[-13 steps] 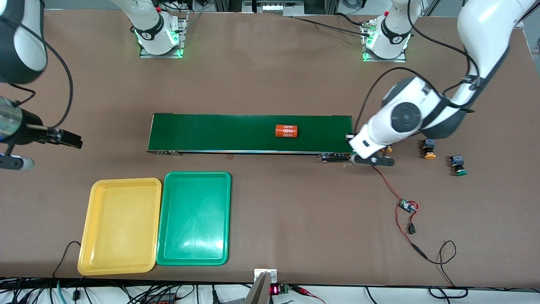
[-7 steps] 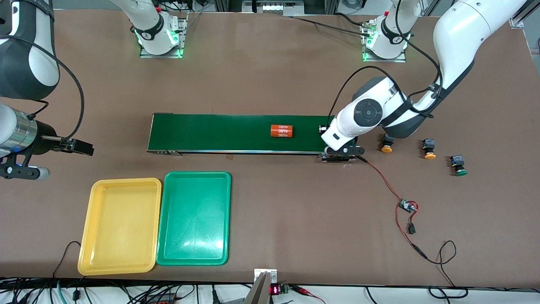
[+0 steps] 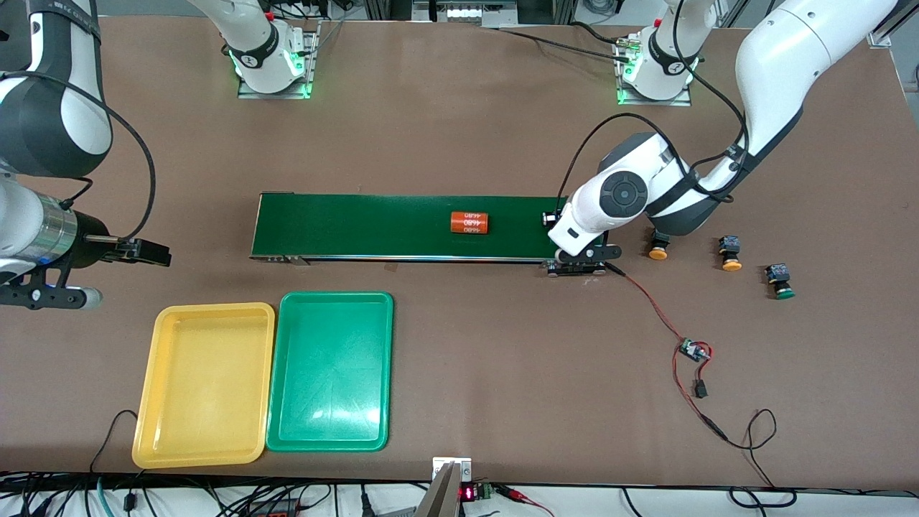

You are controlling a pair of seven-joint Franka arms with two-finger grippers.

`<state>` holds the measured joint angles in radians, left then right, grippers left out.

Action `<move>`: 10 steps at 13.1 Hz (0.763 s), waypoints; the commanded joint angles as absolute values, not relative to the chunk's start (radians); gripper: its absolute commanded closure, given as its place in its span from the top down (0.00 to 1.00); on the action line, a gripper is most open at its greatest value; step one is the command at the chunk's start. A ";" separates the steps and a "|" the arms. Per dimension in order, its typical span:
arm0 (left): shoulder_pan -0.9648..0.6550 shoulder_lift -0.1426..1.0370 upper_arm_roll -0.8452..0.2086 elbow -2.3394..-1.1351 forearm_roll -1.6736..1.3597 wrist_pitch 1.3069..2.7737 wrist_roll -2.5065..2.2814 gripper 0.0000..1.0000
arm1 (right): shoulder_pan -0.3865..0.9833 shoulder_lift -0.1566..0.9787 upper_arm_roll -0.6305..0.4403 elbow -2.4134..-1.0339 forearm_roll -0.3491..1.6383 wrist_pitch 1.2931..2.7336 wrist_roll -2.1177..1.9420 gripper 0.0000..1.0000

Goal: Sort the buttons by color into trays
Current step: 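Carry the green button onto the belt and release it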

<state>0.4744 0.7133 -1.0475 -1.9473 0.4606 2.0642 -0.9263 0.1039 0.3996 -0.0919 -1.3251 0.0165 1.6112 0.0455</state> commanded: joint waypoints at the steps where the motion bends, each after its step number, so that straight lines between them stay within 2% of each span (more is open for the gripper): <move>1: 0.512 0.680 -1.081 -1.908 0.468 2.034 -0.928 1.00 | 0.100 0.399 -0.087 -1.321 0.029 1.617 0.008 1.00; 4: 0.549 0.676 -1.094 -1.777 0.469 1.867 -0.846 1.00 | 0.110 0.399 -0.086 -1.319 0.032 1.615 0.009 1.00; 6: 0.569 0.681 -1.062 -1.676 0.492 1.742 -0.752 1.00 | 0.112 0.399 -0.084 -1.319 0.034 1.615 0.008 1.00; 10: 0.652 0.684 -0.882 -1.621 0.544 1.721 -0.531 1.00 | 0.118 0.399 -0.084 -1.319 0.034 1.617 0.009 1.00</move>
